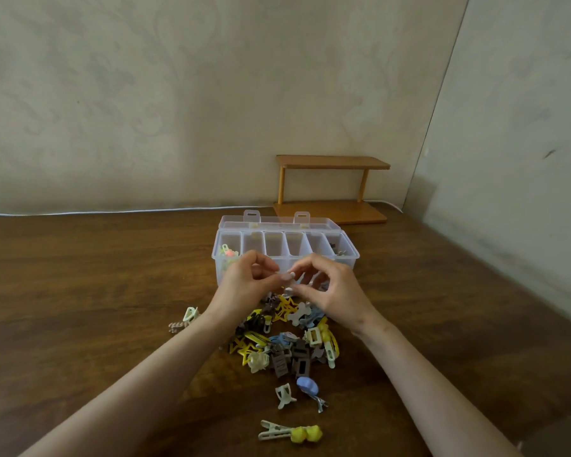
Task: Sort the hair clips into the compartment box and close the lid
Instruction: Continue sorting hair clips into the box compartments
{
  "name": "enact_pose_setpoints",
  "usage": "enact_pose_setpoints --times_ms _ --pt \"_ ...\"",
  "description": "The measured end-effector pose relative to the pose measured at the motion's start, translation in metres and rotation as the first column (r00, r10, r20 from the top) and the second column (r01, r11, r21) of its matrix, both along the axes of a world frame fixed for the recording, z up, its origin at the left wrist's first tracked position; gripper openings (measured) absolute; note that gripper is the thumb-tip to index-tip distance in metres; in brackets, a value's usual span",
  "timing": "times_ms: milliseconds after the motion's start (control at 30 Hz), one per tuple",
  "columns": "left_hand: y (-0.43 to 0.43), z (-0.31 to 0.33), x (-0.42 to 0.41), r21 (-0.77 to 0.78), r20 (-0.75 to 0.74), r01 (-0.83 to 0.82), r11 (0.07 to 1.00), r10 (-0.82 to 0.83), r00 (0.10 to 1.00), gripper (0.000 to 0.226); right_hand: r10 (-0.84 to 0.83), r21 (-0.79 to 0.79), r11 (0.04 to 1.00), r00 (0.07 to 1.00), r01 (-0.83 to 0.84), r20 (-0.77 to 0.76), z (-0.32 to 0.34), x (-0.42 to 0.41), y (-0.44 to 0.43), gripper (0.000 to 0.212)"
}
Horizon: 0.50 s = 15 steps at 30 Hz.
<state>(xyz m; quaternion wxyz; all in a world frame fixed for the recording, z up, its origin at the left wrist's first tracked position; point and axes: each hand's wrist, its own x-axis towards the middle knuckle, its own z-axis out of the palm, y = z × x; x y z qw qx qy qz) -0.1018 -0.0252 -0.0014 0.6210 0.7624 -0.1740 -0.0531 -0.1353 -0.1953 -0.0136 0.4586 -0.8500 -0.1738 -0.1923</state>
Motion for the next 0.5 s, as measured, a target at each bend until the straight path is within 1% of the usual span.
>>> enact_pose_setpoints --times_ms 100,167,233,300,367,433,500 --pt "-0.001 -0.005 -0.002 -0.008 0.051 -0.018 1.000 0.018 0.999 0.013 -0.064 -0.040 0.997 0.998 0.065 0.026 -0.001 0.001 -0.002 0.016" --pt "0.003 -0.008 -0.002 0.038 0.137 -0.051 0.998 0.046 0.990 0.006 -0.153 -0.060 0.985 0.983 0.159 0.099 -0.001 0.003 -0.007 0.015" --pt "0.011 -0.010 0.001 0.119 0.256 -0.121 0.985 0.087 0.963 0.003 -0.288 -0.009 0.956 0.944 0.293 0.162 0.002 0.005 -0.016 0.014" --pt "0.019 -0.012 0.005 0.241 0.399 -0.222 0.945 0.111 0.910 0.005 -0.438 0.057 0.899 0.881 0.435 0.178 0.006 0.005 -0.028 0.013" --pt "0.023 -0.012 0.008 0.351 0.511 -0.311 0.883 0.098 0.854 0.005 -0.562 0.089 0.826 0.808 0.556 0.178 0.009 0.007 -0.042 0.013" --pt "0.025 -0.013 0.008 0.413 0.585 -0.378 0.829 0.076 0.808 0.005 -0.642 0.065 0.765 0.752 0.641 0.146 0.012 0.012 -0.056 0.012" --pt "0.026 -0.013 0.006 0.447 0.631 -0.410 0.795 0.045 0.775 0.006 -0.680 0.032 0.732 0.726 0.681 0.104 0.014 0.021 -0.066 0.011"
